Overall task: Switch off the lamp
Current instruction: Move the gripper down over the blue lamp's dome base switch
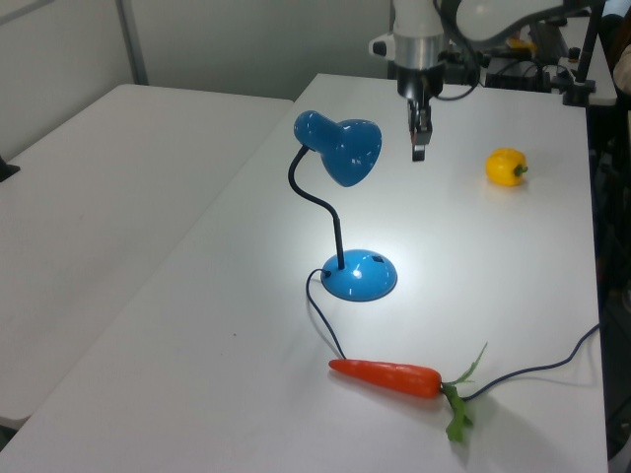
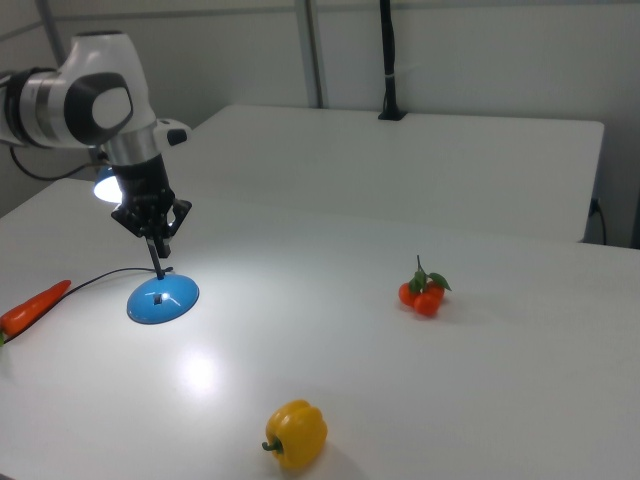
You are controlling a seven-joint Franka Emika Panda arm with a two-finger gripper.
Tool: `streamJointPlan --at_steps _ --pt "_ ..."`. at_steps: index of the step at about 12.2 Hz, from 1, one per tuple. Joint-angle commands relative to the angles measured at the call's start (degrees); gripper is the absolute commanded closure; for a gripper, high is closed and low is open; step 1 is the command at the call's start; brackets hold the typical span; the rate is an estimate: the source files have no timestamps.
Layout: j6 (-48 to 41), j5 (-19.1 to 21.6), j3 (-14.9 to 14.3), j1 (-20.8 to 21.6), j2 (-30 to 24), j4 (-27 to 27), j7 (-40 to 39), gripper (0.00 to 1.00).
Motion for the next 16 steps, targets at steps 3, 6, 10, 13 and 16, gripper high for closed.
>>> streamJointPlan --at_steps 3,6,10,13,16 --pt "12.9 0.6 -0.2 3.6 2.8 -6.8 -1.7 1.00" --pt "15.5 0.6 -0.2 4.6 4.5 -7.5 -1.7 1.00" --pt "21.8 0.5 1.8 4.6 5.3 -11.5 -1.6 1.00" --pt "24.0 0.5 2.5 4.6 6.9 -11.9 -1.7 1.00" --pt "26.3 0.1 3.0 4.6 7.7 -11.9 -1.6 1.00"
